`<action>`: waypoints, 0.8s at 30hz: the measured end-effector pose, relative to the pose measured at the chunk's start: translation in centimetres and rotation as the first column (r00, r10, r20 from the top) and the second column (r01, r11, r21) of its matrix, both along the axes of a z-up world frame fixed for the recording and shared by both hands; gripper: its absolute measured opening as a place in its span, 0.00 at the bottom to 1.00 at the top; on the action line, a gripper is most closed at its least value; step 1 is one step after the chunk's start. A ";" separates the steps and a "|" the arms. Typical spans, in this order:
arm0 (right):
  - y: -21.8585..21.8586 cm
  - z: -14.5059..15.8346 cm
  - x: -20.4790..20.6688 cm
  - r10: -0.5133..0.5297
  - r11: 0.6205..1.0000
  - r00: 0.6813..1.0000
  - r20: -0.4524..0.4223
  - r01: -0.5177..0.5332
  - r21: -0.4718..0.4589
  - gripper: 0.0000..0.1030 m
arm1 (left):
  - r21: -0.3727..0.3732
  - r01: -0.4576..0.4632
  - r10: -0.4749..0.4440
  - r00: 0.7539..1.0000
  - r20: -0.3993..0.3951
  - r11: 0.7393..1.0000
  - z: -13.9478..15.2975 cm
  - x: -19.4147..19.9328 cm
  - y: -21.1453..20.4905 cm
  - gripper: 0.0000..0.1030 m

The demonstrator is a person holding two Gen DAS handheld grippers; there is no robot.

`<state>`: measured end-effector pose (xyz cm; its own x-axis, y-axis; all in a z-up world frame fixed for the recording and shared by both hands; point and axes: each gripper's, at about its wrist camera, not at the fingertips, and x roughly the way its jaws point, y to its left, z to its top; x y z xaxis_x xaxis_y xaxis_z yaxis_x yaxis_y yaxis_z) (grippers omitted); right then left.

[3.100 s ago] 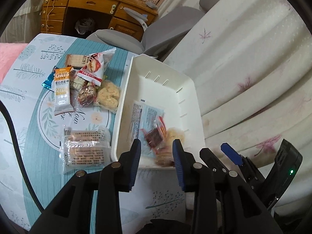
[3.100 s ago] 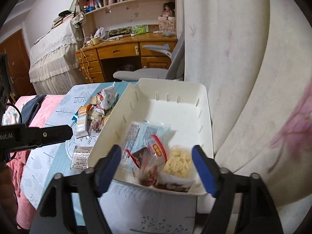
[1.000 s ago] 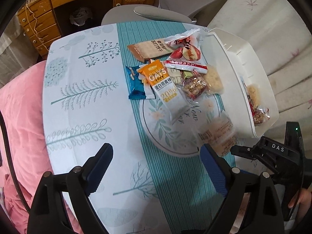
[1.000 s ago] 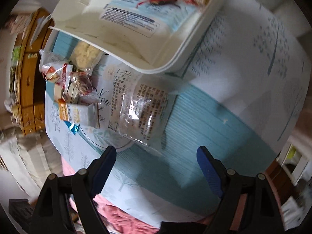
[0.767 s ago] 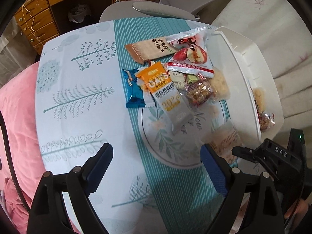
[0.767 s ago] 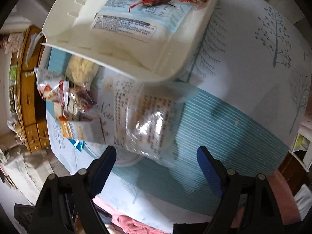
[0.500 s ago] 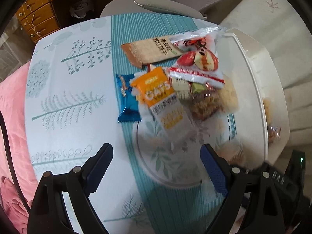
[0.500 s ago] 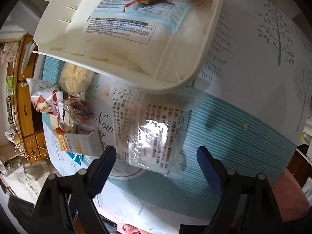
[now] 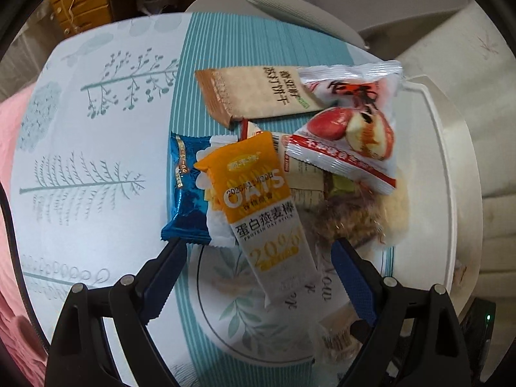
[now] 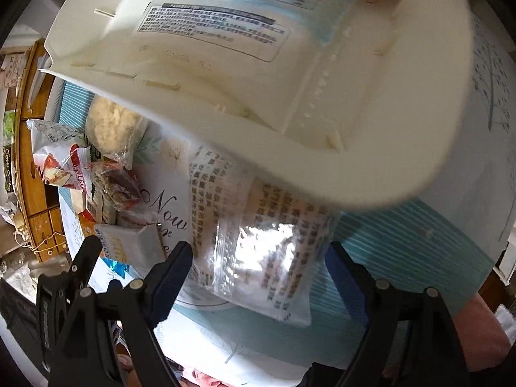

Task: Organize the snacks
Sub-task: 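Grasp the orange OATS bar with the left gripper while the right gripper grasps the clear printed wafer bag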

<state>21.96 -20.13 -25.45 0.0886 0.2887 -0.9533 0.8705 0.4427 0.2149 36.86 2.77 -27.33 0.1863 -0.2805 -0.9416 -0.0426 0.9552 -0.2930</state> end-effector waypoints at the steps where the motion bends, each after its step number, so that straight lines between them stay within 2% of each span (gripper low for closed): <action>1: 0.0 -0.2 0.1 0.003 1.000 1.000 -0.006 -0.003 0.001 0.83 | -0.002 -0.007 0.007 1.000 0.000 1.000 -0.2 0.1 -0.1 0.87; 3: -0.2 -0.4 0.3 0.010 1.000 1.000 -0.015 -0.010 0.004 0.83 | 0.007 -0.017 0.017 1.000 0.003 1.000 -0.5 0.4 -0.2 0.85; 5: -0.2 -0.7 0.6 0.015 1.000 1.000 -0.024 -0.015 0.008 0.83 | 0.011 -0.030 0.030 0.999 0.011 0.999 -0.7 0.5 -0.5 0.76; 12: 0.0 -1.1 2.1 0.063 0.998 0.997 -0.051 -0.062 0.022 0.85 | 0.025 -0.021 0.021 1.000 -0.005 0.999 -1.7 1.1 -1.8 0.62; 14: 0.1 -1.2 2.4 0.077 0.997 0.995 -0.055 -0.076 0.028 0.85 | 0.031 -0.022 0.022 1.000 0.003 0.999 -1.7 1.1 -1.9 0.53; 17: -0.1 -1.3 2.8 0.098 0.994 0.994 -0.057 -0.096 0.044 0.85 | 0.044 -0.010 0.009 1.000 0.010 0.999 -1.8 1.1 -2.4 0.46; 24: -1.3 -1.0 2.8 0.115 0.992 0.992 -0.048 -0.112 0.065 0.79 | 0.026 -0.015 0.015 1.000 0.001 1.000 -1.7 0.1 -1.7 0.41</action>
